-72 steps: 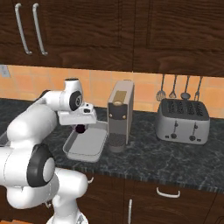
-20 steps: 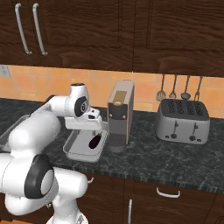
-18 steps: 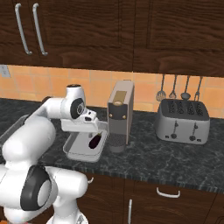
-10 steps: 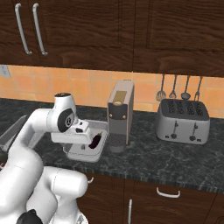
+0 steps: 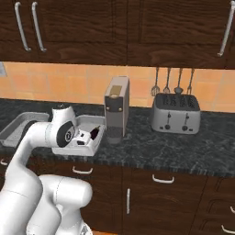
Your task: Place one eggplant and one fish in each tupperware on the nearby counter, to pack two identical lunches.
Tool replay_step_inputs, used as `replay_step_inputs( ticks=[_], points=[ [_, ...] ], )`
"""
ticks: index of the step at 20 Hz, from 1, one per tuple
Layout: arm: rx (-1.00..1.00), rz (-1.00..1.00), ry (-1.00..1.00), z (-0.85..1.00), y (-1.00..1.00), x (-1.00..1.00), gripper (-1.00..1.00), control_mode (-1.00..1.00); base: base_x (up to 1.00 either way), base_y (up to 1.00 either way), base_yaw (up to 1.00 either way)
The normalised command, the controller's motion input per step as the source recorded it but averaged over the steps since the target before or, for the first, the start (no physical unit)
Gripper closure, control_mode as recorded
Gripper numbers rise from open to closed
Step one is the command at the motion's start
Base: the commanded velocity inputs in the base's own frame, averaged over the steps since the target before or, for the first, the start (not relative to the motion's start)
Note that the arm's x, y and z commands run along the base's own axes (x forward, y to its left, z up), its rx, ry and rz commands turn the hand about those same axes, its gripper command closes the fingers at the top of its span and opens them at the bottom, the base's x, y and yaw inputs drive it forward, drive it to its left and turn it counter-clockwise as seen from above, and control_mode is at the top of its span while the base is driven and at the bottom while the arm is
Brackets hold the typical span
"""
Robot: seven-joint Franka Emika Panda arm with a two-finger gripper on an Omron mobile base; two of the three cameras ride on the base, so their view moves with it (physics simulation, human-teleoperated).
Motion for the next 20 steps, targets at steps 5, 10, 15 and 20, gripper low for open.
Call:
replay_step_inputs(
  ticks=[5, 10, 15, 20],
  points=[
    [0.00, 0.00, 0.00, 0.00, 0.00, 0.00, -1.00, 1.00, -0.42, -0.88, -0.47],
    [0.00, 0.00, 0.00, 0.00, 0.00, 0.00, -1.00, 1.00, 0.02, -1.00, -0.57],
    [0.00, 0.00, 0.00, 0.00, 0.00, 0.00, -1.00, 1.00, -0.05, -1.00, -0.42],
    [0.00, 0.00, 0.00, 0.00, 0.00, 0.00, -1.00, 1.00, -0.18, -1.00, -0.03]
  ],
)
